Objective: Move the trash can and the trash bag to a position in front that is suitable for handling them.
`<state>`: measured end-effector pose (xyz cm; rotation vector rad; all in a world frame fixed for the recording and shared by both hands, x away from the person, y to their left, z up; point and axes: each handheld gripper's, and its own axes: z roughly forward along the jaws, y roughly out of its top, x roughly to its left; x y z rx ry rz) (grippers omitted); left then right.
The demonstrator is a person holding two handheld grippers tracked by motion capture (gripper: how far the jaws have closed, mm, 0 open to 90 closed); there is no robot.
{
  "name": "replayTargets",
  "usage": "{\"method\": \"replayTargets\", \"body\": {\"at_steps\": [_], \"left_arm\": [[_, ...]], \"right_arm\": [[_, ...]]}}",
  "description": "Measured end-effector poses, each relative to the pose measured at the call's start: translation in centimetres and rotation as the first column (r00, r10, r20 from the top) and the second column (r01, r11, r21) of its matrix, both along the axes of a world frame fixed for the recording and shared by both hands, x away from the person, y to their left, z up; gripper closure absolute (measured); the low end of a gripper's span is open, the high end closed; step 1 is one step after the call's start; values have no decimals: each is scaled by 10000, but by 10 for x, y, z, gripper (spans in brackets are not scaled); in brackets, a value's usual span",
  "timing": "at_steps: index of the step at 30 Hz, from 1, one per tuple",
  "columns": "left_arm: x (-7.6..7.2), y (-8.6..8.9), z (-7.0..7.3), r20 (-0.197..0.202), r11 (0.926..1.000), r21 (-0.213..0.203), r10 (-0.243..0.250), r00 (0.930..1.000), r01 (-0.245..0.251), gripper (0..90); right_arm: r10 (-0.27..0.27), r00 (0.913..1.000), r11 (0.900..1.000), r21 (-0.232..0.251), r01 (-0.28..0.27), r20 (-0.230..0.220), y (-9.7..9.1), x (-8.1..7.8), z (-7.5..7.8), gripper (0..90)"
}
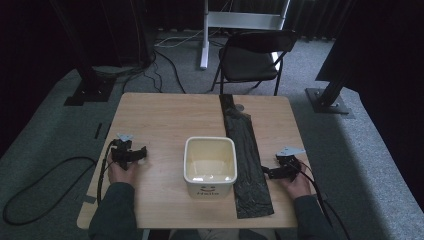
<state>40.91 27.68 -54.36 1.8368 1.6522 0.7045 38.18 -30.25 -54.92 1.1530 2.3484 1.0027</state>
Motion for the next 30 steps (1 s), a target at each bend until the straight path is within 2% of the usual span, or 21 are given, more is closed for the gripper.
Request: {"method": "replayTargets", "body": {"at_steps": [4,8,9,10,11,12,13,14,15,16,17,18,20,21,22,24,26,27,28,30], "left_arm": [[-5,-2,0,-13,10000,1,91,10000,-91,199],[-6,-5,3,-147,10000,34,49,9999,-49,268],[-8,-5,4,-287,9999,23,-111,9995,112,268],[-9,-6,5,-408,9998,46,-206,9990,208,270],[-12,-8,9,-526,9992,29,-401,9978,403,365],[-12,-8,9,-526,9992,29,-401,9978,403,457],[-14,-12,11,-675,9972,-67,-752,9949,749,519],[-14,-12,11,-675,9972,-67,-752,9949,749,548],[-16,-14,12,-757,9937,-359,-1084,9912,1059,548],[-20,-20,16,-942,9766,-1057,-1975,9758,1875,577],[-20,-20,16,-942,9766,-1057,-1975,9758,1875,577],[-25,-26,20,-833,9648,-1222,-2437,9663,2328,578],[-37,-41,33,-456,9389,-1334,-3255,9444,3171,578],[-41,-46,36,-308,9289,-1436,-3490,9366,3414,578],[-47,-55,41,-98,9119,-1542,-3863,9223,3803,578],[-55,-68,47,112,8949,-1557,-4218,9066,4182,578],[-64,-82,51,375,8687,-1695,-4662,8839,4654,575],[-67,-87,52,423,8636,-1677,-4756,8786,4756,571],[-69,-92,54,446,8553,-1633,-4915,8698,4917,570],[-74,-101,55,512,8435,-1615,-5113,8579,5123,568]], "right_arm": [[-9,10000,10000,-16,9,-22,0,0,0,122],[5,10000,10000,-73,-6,-94,-1,0,2,147],[-110,9999,9999,-89,109,-120,-1,-1,2,166],[-359,9991,9992,-154,356,-216,-1,-3,5,276],[-521,9980,9984,-260,512,-356,-3,-4,10,405],[-665,9965,9976,-226,654,-506,-4,-4,11,426],[-701,9964,9975,-103,697,-483,-5,-4,13,452],[-701,9964,9975,-103,697,-483,-5,-4,13,452],[-747,9965,9972,64,749,-374,-6,-5,16,459],[-647,9975,9969,441,659,-267,-7,-8,23,472],[-647,9975,9969,441,659,-267,-7,-8,23,472],[-443,9990,9974,560,447,-72,-4,-13,31,478],[-302,9995,9975,631,304,-37,-1,-16,34,477],[-94,9999,9974,719,98,-62,3,-18,37,473],[4,10000,9974,719,1,-60,6,-19,38,469],[160,9998,9983,569,-154,-97,15,-20,39,464],[350,9991,9972,669,-333,-241,25,-22,40,459],[536,9984,9964,666,-523,-178,33,-25,43,452],[834,9965,9944,658,-828,-72,44,-28,47,441],[981,9952,9930,657,-977,-27,51,-29,49,439]]}}
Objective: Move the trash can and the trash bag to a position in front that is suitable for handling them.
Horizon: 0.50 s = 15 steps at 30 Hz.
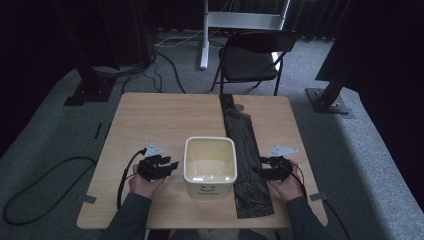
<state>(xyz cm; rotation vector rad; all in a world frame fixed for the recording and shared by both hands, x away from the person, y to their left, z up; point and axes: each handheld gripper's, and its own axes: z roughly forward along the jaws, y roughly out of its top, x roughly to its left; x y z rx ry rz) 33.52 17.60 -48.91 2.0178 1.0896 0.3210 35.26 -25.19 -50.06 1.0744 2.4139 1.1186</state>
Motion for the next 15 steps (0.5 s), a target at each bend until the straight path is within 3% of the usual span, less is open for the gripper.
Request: {"method": "replayTargets", "body": {"at_steps": [4,7,8,12,15], "left_arm": [[-6,-8,0,60,9995,234,-201,9998,199,561],[-11,-7,2,192,9994,221,-256,9995,251,561],[-11,-7,2,226,9996,188,-233,9995,229,561],[-13,-4,4,338,9998,86,-184,9993,181,563],[-14,1,6,482,9999,118,-31,9988,25,562]], "right_arm": [[435,9990,9990,99,-434,-89,21,-2,4,439],[1052,9944,9938,-368,-1052,-2,49,-4,7,447],[1220,9925,9923,-228,-1221,-57,57,-4,9,461],[1261,9920,9916,-296,-1260,22,63,-4,11,476],[1357,9907,9907,-69,-1357,-52,71,-1,10,480]]}}
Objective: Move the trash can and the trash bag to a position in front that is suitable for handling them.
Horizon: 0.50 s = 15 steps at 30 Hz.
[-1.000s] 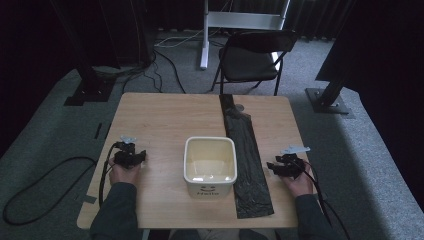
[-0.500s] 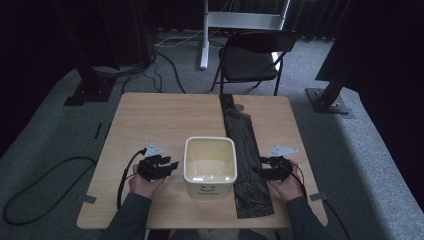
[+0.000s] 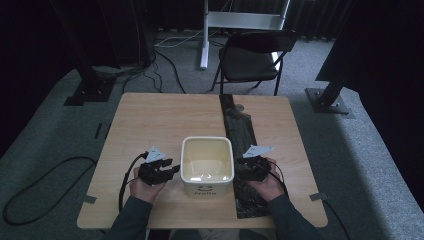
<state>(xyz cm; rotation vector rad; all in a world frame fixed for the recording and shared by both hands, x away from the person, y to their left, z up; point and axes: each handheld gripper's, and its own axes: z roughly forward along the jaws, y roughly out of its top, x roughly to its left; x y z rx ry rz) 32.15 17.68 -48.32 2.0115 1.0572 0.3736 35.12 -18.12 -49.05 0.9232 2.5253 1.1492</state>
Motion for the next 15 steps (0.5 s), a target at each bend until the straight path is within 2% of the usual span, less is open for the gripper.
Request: {"method": "replayTargets", "body": {"at_steps": [4,5,7,8,10,12,13,14,15], "left_arm": [[0,6,0,70,9995,20,313,9995,-313,568],[1,9,0,25,9994,-109,330,9995,-330,564],[1,14,0,56,9987,-204,461,9989,-460,564],[2,15,0,57,9986,-221,491,9988,-490,564],[2,17,0,58,9986,-195,500,9987,-499,564],[3,17,-1,35,9984,-155,536,9986,-536,564],[4,17,-2,21,9983,-155,555,9985,-555,561],[4,17,-2,-5,9982,-141,577,9983,-577,561],[4,17,-3,-30,9982,-128,580,9983,-580,561]], "right_arm": [[319,9995,9995,-86,-319,89,15,-1,0,462],[362,9991,9985,-421,-352,223,21,0,-1,439],[303,9992,9981,-537,-290,253,22,0,-3,431],[129,9996,9967,-801,-108,254,23,2,-6,423],[-275,9994,9919,-1237,299,209,21,5,-14,407],[-683,9974,9809,-1807,716,247,20,6,-20,380],[-767,9965,9742,-2104,818,326,19,6,-26,363],[-767,9965,9742,-2104,818,326,19,6,-26,363],[-821,9961,9690,-2311,871,314,20,6,-28,354]]}}
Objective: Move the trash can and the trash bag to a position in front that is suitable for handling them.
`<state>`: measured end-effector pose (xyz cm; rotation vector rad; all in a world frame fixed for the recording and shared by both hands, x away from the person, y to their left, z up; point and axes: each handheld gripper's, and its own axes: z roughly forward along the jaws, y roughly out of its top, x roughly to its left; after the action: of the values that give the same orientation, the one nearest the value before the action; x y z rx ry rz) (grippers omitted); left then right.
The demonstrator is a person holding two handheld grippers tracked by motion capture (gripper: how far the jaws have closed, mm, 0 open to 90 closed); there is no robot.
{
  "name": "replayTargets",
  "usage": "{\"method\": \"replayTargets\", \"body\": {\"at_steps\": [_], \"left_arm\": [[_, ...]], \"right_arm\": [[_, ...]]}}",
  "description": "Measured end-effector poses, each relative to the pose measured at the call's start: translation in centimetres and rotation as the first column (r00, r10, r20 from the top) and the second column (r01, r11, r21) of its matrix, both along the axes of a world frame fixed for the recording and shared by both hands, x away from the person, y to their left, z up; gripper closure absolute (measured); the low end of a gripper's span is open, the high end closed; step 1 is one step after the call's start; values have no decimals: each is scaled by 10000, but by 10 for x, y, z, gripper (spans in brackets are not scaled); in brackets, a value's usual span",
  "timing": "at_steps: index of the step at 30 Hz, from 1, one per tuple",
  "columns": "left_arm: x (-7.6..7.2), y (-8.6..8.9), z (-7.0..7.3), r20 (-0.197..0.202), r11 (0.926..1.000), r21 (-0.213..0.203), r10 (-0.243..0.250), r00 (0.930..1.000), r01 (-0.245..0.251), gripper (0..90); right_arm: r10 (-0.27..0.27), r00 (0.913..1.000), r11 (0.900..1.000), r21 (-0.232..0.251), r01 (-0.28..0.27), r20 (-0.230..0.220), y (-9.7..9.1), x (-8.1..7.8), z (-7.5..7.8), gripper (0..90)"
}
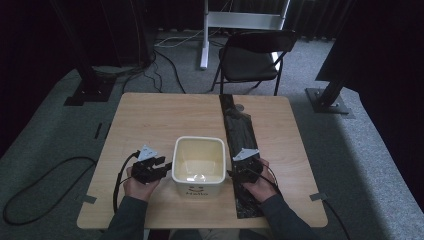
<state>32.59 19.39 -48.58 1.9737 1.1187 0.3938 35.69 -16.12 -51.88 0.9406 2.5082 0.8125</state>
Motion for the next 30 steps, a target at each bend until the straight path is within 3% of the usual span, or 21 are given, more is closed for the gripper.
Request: {"method": "replayTargets", "body": {"at_steps": [3,8,14,17,22,24,26,29,30], "left_arm": [[1,0,-1,-37,10000,34,-13,10000,13,561],[2,1,-2,-76,10000,-11,9,10000,-9,561],[2,1,-3,-115,10000,-50,4,9999,-5,561],[3,0,-4,-139,10000,-49,-30,9999,29,560],[4,-3,-4,-193,10000,-45,-88,9998,87,560],[4,-3,-5,-185,9999,-7,-130,9997,130,559],[5,-4,-6,-222,9999,64,-96,9997,97,558],[7,-4,-7,-270,9999,91,-113,9996,115,558],[7,-4,-7,-246,9999,85,-136,9996,138,558]], "right_arm": [[0,9999,9992,-405,-5,-135,1,0,-8,347],[-160,9996,9990,-430,150,-244,-11,-2,-8,348],[-275,9988,9976,-646,249,-403,-44,-9,-6,355],[-644,9968,9951,-784,607,-463,-70,-15,-5,357],[-1137,9922,9910,-770,1096,-509,-93,-16,-5,367],[-1285,9902,9902,-616,1251,-550,-101,-16,-4,379],[-1231,9911,9924,13,1233,-505,-103,-16,1,390],[-1059,9939,9913,750,1078,-295,-90,-7,12,406],[-1059,9939,9913,750,1078,-295,-90,-7,12,406]]}}
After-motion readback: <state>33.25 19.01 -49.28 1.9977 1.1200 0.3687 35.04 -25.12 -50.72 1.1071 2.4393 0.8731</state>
